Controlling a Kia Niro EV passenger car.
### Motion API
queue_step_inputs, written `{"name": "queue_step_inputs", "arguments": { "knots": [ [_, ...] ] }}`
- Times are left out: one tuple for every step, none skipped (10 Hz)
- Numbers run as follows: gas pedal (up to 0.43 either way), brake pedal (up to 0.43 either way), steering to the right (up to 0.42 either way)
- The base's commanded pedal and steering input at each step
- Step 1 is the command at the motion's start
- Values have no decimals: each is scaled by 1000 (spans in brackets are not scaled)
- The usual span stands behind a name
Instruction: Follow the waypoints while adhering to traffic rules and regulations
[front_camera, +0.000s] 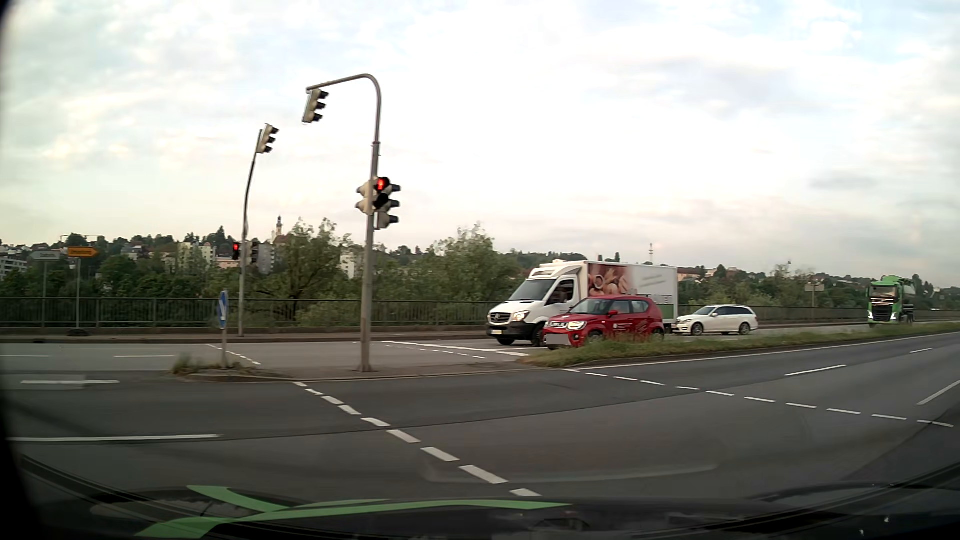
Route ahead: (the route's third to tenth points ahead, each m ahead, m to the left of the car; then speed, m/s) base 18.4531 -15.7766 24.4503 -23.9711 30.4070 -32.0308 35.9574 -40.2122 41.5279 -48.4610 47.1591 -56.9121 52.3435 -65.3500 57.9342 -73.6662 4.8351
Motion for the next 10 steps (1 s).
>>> {"name": "queue_step_inputs", "arguments": {
  "knots": [
    [98, 0, 408],
    [98, 0, 391],
    [118, 0, 375],
    [150, 0, 367],
    [157, 0, 366],
    [169, 0, 365],
    [177, 0, 358],
    [177, 0, 347],
    [177, 0, 331],
    [177, 0, 310]
  ]
}}
